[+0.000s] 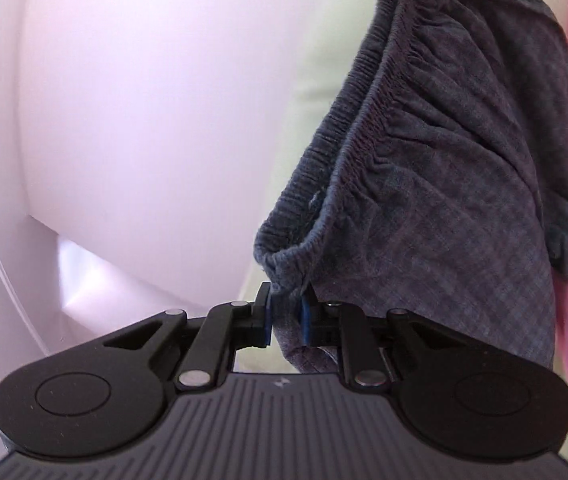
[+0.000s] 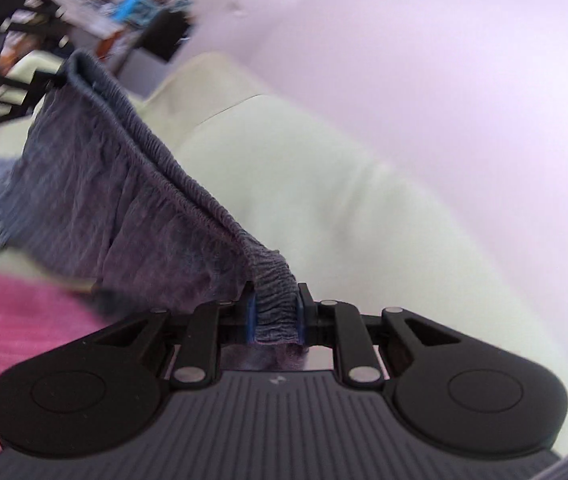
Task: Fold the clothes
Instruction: 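Lift the shorts by the waistband with both grippers and shake them out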
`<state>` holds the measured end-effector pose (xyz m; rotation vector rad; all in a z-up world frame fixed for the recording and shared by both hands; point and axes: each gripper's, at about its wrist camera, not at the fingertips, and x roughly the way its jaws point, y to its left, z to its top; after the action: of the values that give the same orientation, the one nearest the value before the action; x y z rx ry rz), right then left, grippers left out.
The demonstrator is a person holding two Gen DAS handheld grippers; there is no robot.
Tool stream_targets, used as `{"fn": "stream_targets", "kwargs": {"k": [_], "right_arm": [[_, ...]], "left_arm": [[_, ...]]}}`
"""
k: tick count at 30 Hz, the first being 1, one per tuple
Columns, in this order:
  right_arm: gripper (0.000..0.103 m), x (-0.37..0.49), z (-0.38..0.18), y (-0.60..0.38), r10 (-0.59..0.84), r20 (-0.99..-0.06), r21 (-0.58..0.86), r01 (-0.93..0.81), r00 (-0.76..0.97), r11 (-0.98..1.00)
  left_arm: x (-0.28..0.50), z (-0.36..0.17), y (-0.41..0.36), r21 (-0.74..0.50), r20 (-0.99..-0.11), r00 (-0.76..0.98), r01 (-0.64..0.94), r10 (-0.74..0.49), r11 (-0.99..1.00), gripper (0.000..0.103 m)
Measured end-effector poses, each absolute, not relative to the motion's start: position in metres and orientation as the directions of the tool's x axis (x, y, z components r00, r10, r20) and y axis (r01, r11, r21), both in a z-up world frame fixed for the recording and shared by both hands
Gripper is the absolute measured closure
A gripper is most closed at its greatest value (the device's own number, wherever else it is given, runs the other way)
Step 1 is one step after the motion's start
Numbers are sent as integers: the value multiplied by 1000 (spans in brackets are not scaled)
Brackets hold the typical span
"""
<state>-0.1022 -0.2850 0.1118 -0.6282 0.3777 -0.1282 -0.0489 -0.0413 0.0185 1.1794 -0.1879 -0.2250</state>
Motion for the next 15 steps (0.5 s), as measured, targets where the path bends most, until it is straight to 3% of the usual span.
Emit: {"fn": "stream_targets", "kwargs": {"k": [6,15], "right_arm": [[88,-208,162,-264,-359,-399,-554,90,844,827],[88,-309,226,-262,-443,-488,-514,162,752,842]], "left_arm": [[-137,44,-28,914,-40,895,212,-444,346,83],[-221,110,-56,885,-156,825,361,-543,293,81]]}}
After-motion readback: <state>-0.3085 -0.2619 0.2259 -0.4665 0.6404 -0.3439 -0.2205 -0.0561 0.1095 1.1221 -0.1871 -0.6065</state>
